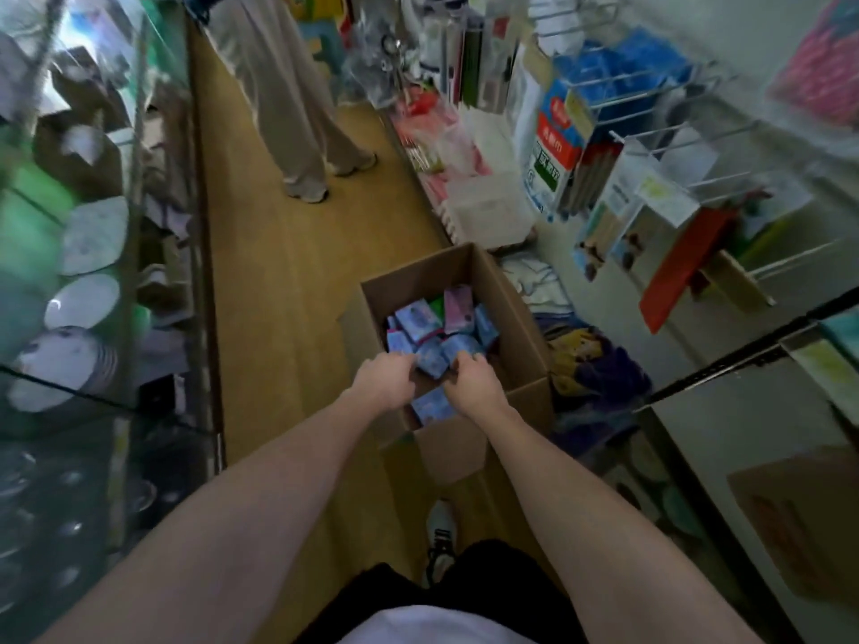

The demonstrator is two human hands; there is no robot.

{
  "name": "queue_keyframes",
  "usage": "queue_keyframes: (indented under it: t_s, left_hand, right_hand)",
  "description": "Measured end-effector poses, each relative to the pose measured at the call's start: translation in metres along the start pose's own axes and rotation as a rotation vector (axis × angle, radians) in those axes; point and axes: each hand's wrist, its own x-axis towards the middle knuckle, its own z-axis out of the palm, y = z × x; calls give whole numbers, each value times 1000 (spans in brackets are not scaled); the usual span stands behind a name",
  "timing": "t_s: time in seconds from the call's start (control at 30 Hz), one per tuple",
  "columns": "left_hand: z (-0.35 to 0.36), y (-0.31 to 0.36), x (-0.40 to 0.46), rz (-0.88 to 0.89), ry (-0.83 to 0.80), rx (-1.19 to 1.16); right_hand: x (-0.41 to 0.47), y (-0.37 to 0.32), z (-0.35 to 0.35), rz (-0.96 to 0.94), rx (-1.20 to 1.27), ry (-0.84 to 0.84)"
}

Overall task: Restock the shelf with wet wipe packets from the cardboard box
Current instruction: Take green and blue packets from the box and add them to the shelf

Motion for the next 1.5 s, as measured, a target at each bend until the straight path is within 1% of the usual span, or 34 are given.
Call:
queue_keyframes:
  t_s: [0.2, 0.3, 0.47, 0.53, 0.63, 0.7, 0.77, 0.87, 0.93, 1.1, 1.3, 1.5]
  left_hand:
    - [-14, -6, 45, 33, -3, -14]
    - [-19, -11, 77, 67, -20, -28]
    - [-18, -16, 134, 134, -167, 9]
    - [-20, -20, 162, 191, -224, 33]
    - [-24, -30, 207, 291, -283, 62]
    - [-29, -37, 237, 314, -325, 72]
    - [-30, -45, 265, 321, -329, 78]
    - [-18, -54, 309, 389, -313, 139]
    - [-7, -55, 332, 432, -334, 183]
    - [28, -54, 379, 421, -424, 220]
    - [75, -62, 415, 452, -424, 273]
    - [96, -64, 431, 485, -291, 340]
  right_hand:
    - [35, 3, -9, 43, 44, 25]
    - [54, 1, -11, 108, 74, 10]
    - [88, -3, -6, 232, 148, 2]
    - [107, -7, -5, 286, 184, 18]
    - [138, -11, -3, 379, 237, 71]
    - [157, -14, 3, 457, 293, 83]
    - [179, -19, 12, 498, 337, 72]
    - [214, -23, 28, 568, 421, 100]
    - [232, -22, 41, 620, 452, 128]
    - [264, -11, 72, 725, 490, 161]
    - [288, 0, 104, 797, 587, 178]
    - [300, 2, 126, 857, 620, 188]
